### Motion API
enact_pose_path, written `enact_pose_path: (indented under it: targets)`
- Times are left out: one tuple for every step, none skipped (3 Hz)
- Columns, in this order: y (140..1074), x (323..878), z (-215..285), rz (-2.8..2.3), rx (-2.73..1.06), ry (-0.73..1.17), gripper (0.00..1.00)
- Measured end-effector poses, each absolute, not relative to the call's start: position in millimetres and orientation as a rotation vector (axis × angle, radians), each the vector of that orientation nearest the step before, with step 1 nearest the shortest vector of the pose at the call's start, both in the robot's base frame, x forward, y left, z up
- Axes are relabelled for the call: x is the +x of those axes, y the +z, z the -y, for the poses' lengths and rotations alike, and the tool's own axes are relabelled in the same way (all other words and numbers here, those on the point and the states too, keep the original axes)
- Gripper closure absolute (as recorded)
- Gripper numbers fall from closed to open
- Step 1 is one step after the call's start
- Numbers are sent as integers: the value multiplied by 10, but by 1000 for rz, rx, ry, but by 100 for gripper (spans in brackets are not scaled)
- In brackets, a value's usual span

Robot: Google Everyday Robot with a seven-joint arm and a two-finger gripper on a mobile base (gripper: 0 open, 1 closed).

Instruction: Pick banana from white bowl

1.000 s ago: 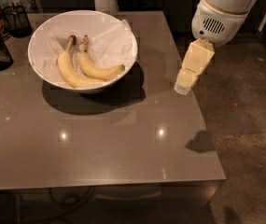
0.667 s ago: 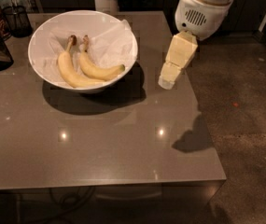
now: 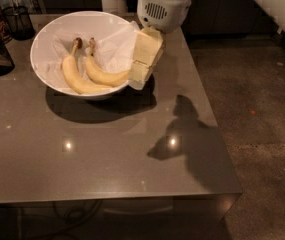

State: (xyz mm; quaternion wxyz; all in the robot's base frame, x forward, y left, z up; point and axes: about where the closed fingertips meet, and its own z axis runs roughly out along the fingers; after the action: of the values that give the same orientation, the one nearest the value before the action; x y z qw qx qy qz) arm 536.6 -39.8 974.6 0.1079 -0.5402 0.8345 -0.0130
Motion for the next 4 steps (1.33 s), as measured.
enact_pose_path:
  targets:
    - [9758, 5436, 293, -2420, -1586, -35, 0]
    - [9810, 5541, 26, -2370, -1579, 59, 0]
    - [9902, 5685, -308, -2330, -1598, 105, 0]
    - [9922, 5828, -598, -2317, -1615, 148, 0]
